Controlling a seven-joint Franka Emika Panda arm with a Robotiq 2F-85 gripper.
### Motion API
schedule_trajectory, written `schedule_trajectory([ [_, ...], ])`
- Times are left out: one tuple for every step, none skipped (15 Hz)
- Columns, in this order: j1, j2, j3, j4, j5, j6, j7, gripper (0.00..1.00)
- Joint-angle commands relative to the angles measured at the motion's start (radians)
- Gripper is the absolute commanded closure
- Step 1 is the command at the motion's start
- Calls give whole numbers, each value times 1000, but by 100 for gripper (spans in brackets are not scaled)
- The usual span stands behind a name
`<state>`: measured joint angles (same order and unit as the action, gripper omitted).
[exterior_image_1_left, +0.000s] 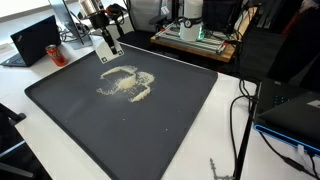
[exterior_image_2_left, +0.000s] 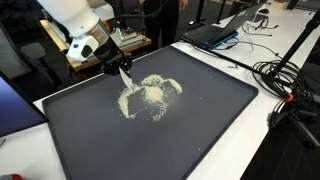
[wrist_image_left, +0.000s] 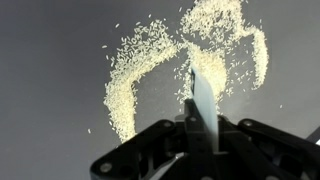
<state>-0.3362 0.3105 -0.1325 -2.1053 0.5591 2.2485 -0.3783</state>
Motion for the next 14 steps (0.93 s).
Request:
schedule_trajectory([
  [-60,35,15,30,144,-20,-96,99],
  [-71,40,13,30,183,-22,-121,99],
  [-79,46,10,32,211,-30,-137,99],
  [-88,51,7,32,243,-37,-155,99],
  [-94,54,5,32,267,-45,-172,99],
  [-100,57,2,33,289,-56,-188,99],
  [-104,60,-1,33,309,-65,-200,99],
  [-107,63,-5,35,325,-76,-212,99],
  [-109,67,-8,37,336,-89,-223,99],
  [-113,70,-11,37,355,-103,-234,99],
  [-114,71,-17,37,370,-114,-240,99],
  [-116,71,-21,38,379,-132,-252,99],
  [-114,72,-26,38,390,-144,-258,99],
  [-113,72,-30,39,395,-163,-265,99],
])
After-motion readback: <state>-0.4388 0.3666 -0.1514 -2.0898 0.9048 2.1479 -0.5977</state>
